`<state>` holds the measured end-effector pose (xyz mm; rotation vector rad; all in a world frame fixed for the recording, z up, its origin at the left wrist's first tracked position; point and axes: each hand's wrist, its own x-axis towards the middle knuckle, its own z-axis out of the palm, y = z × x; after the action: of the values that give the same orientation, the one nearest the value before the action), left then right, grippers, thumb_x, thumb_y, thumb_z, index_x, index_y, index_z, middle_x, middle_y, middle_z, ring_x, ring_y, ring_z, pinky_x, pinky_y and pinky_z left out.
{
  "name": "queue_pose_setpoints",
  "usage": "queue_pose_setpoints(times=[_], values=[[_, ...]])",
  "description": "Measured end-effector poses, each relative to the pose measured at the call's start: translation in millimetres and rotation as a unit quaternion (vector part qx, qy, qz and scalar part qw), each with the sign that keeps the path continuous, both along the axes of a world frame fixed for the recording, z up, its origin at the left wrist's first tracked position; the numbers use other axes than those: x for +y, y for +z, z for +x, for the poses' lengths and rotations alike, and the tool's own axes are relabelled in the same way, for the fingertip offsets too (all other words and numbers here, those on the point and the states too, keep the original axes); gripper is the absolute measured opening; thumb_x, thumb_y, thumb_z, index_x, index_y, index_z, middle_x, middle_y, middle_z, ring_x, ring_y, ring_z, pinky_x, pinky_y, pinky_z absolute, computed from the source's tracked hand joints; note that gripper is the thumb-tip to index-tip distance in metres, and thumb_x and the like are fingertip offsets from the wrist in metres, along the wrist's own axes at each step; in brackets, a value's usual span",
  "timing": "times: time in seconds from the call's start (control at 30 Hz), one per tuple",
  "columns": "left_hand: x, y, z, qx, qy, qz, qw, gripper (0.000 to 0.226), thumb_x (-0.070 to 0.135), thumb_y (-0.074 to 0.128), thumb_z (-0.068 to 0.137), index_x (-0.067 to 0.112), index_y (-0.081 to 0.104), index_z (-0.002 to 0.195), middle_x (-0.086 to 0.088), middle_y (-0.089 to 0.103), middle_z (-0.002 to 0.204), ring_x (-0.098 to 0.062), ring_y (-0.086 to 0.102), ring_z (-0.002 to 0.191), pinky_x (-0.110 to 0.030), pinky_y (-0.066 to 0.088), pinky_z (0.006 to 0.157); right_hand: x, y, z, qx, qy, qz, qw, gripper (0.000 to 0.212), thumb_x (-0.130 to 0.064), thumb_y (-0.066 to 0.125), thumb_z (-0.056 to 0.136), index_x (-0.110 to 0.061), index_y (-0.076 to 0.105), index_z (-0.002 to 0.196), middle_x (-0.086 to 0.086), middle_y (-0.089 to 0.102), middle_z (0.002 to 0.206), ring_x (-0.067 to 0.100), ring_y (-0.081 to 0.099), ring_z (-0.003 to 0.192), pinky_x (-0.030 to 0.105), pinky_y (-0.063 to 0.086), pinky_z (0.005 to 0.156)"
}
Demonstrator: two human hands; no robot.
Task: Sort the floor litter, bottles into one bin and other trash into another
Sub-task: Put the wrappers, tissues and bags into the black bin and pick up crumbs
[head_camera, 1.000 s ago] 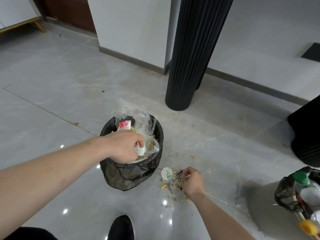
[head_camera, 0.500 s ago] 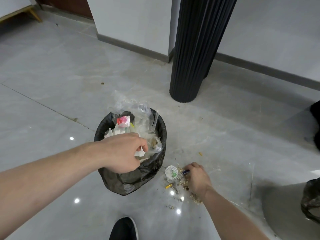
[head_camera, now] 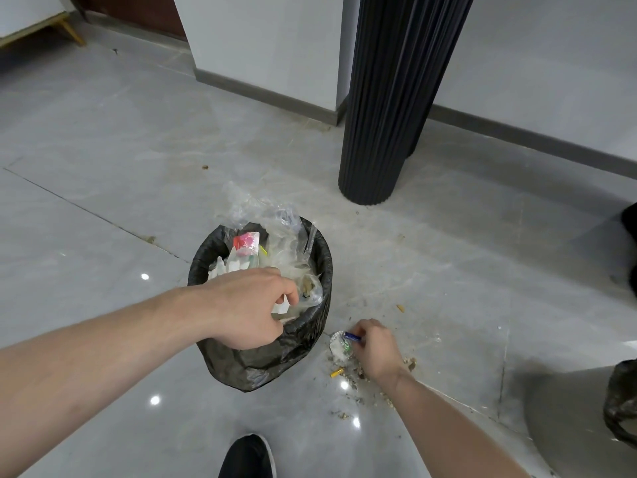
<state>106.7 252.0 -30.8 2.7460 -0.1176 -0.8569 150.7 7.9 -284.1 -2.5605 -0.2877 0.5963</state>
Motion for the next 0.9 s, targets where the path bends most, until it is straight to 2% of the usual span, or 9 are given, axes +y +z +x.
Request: queue_pose_setpoints(times=[0.07, 0.13, 0.23, 0.37, 0.47, 0.57, 0.77, 0.9], values=[[-1, 0, 0, 0.001, -0.002, 0.000, 1.000, 0.040, 0.029, 0.058, 0.092, 0.040, 0.054, 0.130, 0.020, 0.046, 0.119, -0.006, 0.047, 0.100, -0.023, 0.044, 0.091, 10, -1, -3, 0.004, 0.015, -0.019, 1.000, 0.030, 0.001, 0.058, 0.085, -0.026, 0.066, 0.096, -0.005, 0.056, 0.098, 0.018, 0.061, 0.086, 0.035, 0.055, 0.081], [0, 0, -1, -0.001, -0.003, 0.001, 1.000, 0.041, 0.030, 0.059, 0.091, 0.040, 0.054, 0.130, 0.020, 0.047, 0.119, -0.006, 0.047, 0.100, -0.023, 0.044, 0.091, 16, -4, -5, 0.005, 0.042, -0.062, 0.997, 0.034, 0.000, 0.058, 0.086, -0.026, 0.066, 0.106, -0.003, 0.054, 0.106, 0.022, 0.059, 0.098, 0.037, 0.054, 0.086], [3, -1, -2, -0.002, -0.001, -0.001, 1.000, 0.041, 0.030, 0.058, 0.090, 0.041, 0.054, 0.129, 0.021, 0.046, 0.117, -0.005, 0.048, 0.098, -0.023, 0.044, 0.089, 22, -5, -9, -0.003, 0.065, -0.095, 0.993, 0.035, -0.011, 0.058, 0.089, -0.024, 0.064, 0.121, -0.001, 0.051, 0.124, 0.022, 0.047, 0.117, 0.036, 0.051, 0.095], [3, -2, -2, 0.000, 0.000, 0.001, 1.000, 0.041, 0.032, 0.058, 0.091, 0.042, 0.053, 0.130, 0.022, 0.045, 0.117, -0.005, 0.049, 0.098, -0.022, 0.044, 0.089, 27, -6, -14, 0.006, 0.123, -0.096, 0.988, 0.056, -0.033, 0.068, 0.085, -0.027, 0.049, 0.137, -0.004, 0.044, 0.134, 0.021, 0.042, 0.122, 0.035, 0.049, 0.099], [1, -1, -2, 0.004, 0.001, -0.004, 1.000, 0.040, 0.032, 0.058, 0.091, 0.042, 0.053, 0.130, 0.022, 0.045, 0.119, -0.006, 0.050, 0.096, -0.023, 0.045, 0.090, 28, -12, -17, 0.004, 0.172, -0.134, 0.976, 0.065, -0.027, 0.070, 0.087, -0.025, 0.042, 0.146, -0.001, 0.040, 0.141, 0.026, 0.040, 0.125, 0.038, 0.049, 0.101], [2, 0, -3, 0.002, 0.003, -0.007, 1.000, 0.040, 0.033, 0.058, 0.091, 0.043, 0.053, 0.130, 0.022, 0.045, 0.119, -0.004, 0.051, 0.100, -0.026, 0.047, 0.093, 29, -16, -19, -0.018, 0.176, -0.133, 0.975, 0.055, -0.020, 0.065, 0.093, -0.021, 0.044, 0.145, 0.003, 0.041, 0.140, 0.027, 0.041, 0.124, 0.035, 0.045, 0.106], [5, -1, -3, -0.001, 0.003, -0.002, 1.000, 0.040, 0.032, 0.058, 0.090, 0.043, 0.052, 0.129, 0.023, 0.046, 0.118, -0.004, 0.050, 0.100, -0.024, 0.046, 0.091, 24, -16, -18, -0.021, 0.156, -0.091, 0.983, 0.042, -0.022, 0.055, 0.099, -0.020, 0.053, 0.140, 0.003, 0.048, 0.134, 0.026, 0.045, 0.121, 0.035, 0.045, 0.104], [7, -1, -4, -0.004, 0.001, 0.000, 1.000, 0.041, 0.033, 0.058, 0.090, 0.044, 0.052, 0.129, 0.024, 0.045, 0.118, -0.003, 0.049, 0.101, -0.023, 0.045, 0.091, 15, -14, -15, -0.024, 0.093, -0.066, 0.993, 0.041, -0.005, 0.052, 0.092, -0.021, 0.064, 0.128, 0.000, 0.057, 0.125, 0.023, 0.055, 0.113, 0.032, 0.050, 0.096]])
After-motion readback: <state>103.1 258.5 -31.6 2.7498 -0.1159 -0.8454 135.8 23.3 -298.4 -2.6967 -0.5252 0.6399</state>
